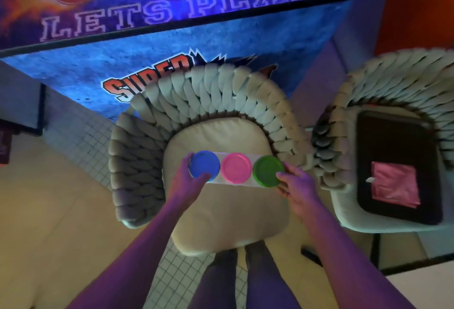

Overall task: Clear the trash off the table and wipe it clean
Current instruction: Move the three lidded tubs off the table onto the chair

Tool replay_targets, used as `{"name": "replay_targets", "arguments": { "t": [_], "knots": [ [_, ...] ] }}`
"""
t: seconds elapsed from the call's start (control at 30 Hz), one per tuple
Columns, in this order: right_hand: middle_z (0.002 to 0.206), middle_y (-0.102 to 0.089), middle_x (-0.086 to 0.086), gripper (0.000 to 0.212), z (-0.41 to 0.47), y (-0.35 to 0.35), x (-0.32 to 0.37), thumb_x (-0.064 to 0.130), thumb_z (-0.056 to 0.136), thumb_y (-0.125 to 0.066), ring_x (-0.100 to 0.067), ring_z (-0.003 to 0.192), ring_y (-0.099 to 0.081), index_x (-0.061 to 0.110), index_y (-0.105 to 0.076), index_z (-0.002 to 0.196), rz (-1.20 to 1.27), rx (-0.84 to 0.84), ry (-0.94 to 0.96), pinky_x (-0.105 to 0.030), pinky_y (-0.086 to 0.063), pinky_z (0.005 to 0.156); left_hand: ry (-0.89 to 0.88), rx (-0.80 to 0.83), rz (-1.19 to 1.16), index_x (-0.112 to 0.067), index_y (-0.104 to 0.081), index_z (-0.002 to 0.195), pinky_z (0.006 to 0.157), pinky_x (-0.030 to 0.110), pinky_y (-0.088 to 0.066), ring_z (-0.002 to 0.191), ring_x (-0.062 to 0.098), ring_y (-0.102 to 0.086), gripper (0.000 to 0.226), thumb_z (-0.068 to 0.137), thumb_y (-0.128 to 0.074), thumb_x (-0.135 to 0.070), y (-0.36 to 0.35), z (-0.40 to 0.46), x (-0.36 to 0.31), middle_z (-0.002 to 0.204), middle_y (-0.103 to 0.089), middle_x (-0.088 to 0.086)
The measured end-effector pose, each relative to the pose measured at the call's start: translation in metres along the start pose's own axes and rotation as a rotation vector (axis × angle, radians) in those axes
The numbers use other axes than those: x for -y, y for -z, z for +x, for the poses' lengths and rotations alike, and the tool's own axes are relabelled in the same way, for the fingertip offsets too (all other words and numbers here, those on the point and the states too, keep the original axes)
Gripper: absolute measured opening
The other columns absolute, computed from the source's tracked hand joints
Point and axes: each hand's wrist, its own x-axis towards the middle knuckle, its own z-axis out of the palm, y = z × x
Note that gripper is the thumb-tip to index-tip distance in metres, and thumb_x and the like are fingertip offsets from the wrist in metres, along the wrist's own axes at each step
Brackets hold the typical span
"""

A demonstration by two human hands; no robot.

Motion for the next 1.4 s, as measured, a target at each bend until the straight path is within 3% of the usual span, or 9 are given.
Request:
{"name": "replay_targets", "arguments": {
  "t": [0.27,0.5,0.63,0.73,0.93,1.03,1.13,1.27,1.4],
  "knots": [
    [0.128,-0.064,-0.003,0.059,0.099,-0.044,0.017,0.004,0.088,-0.069,-0.024,0.107,-0.065,0.024,-0.053,0.141,-0.083,0.034,-0.038,-0.034,-0.057,0.072,0.045,-0.013,0.053,-0.028,-0.037,0.150,0.089,0.057,-0.057,0.110,0.036,-0.063,0.099,0.060,-0.074,-0.043,-0.021,0.101,-0.002,0.128,-0.047,0.001],
    [0.137,-0.059,-0.001,0.060,0.187,-0.081,0.017,-0.006,0.087,-0.063,-0.019,0.116,-0.061,0.022,-0.054,0.140,-0.097,0.035,0.028,-0.029,-0.055,0.075,0.042,-0.077,0.083,-0.025,-0.040,0.148,0.090,0.057,-0.056,0.108,0.040,-0.065,0.102,0.056,-0.076,-0.048,-0.040,0.184,0.005,0.138,-0.053,0.010],
    [0.134,-0.061,-0.005,0.064,0.217,-0.089,0.011,0.003,0.077,-0.067,-0.019,0.119,-0.060,0.020,-0.055,0.137,-0.179,-0.035,0.126,-0.046,-0.053,0.099,0.037,-0.075,0.076,-0.027,-0.038,0.152,0.094,0.055,-0.055,0.111,0.039,-0.066,0.099,0.061,-0.077,-0.041,-0.055,0.215,0.007,0.139,-0.053,0.007],
    [0.127,-0.066,-0.004,0.068,0.230,-0.089,-0.002,0.020,0.064,-0.067,-0.020,0.114,-0.065,0.022,-0.060,0.131,-0.230,-0.077,0.204,-0.050,-0.053,0.098,0.075,-0.095,-0.039,-0.031,-0.040,0.150,0.093,0.055,-0.057,0.115,0.031,-0.063,0.103,0.054,-0.076,-0.043,-0.065,0.230,0.014,0.133,-0.051,0.000],
    [0.119,-0.071,-0.007,0.050,0.218,-0.089,-0.006,0.012,0.078,-0.077,-0.015,0.109,-0.066,0.012,-0.066,0.127,-0.357,-0.142,0.325,-0.042,-0.053,0.098,0.093,-0.070,-0.008,-0.031,-0.035,0.152,0.095,0.053,-0.056,0.115,0.033,-0.063,0.101,0.060,-0.074,-0.043,-0.069,0.237,0.023,0.134,-0.049,-0.001],
    [0.130,-0.065,-0.007,0.060,0.209,-0.086,-0.004,0.016,0.079,-0.076,-0.013,0.119,-0.061,0.016,-0.058,0.136,-0.359,-0.091,0.291,-0.044,-0.051,0.101,0.079,-0.076,0.099,-0.027,-0.031,0.155,0.104,0.047,-0.050,0.121,0.035,-0.060,0.097,0.070,-0.076,-0.041,-0.066,0.226,0.015,0.144,-0.051,0.007],
    [0.142,-0.055,-0.008,0.069,0.193,-0.077,0.001,0.012,0.084,-0.075,-0.014,0.131,-0.052,0.016,-0.046,0.146,-0.410,-0.026,0.234,-0.034,-0.043,0.108,0.034,-0.094,0.195,-0.014,-0.028,0.158,0.114,0.035,-0.034,0.141,0.028,-0.043,0.085,0.088,-0.075,-0.025,-0.064,0.212,0.012,0.155,-0.041,0.012],
    [0.145,-0.053,-0.009,0.074,0.159,-0.058,0.001,0.016,0.084,-0.076,-0.017,0.132,-0.052,0.019,-0.041,0.149,-0.502,-0.002,0.167,-0.040,-0.043,0.110,0.028,-0.028,0.306,-0.010,-0.021,0.160,0.118,0.030,-0.022,0.150,0.026,-0.028,0.087,0.091,-0.074,-0.021,-0.056,0.180,0.008,0.162,-0.030,0.014],
    [0.145,-0.052,-0.013,0.071,0.113,-0.043,0.000,0.011,0.086,-0.074,-0.021,0.131,-0.053,0.014,-0.042,0.149,-0.541,0.013,0.145,-0.033,-0.044,0.105,0.009,0.050,0.344,-0.012,-0.024,0.159,0.119,0.029,-0.020,0.152,0.023,-0.025,0.084,0.092,-0.072,-0.024,-0.050,0.136,0.003,0.165,-0.025,0.012]
  ]
}}
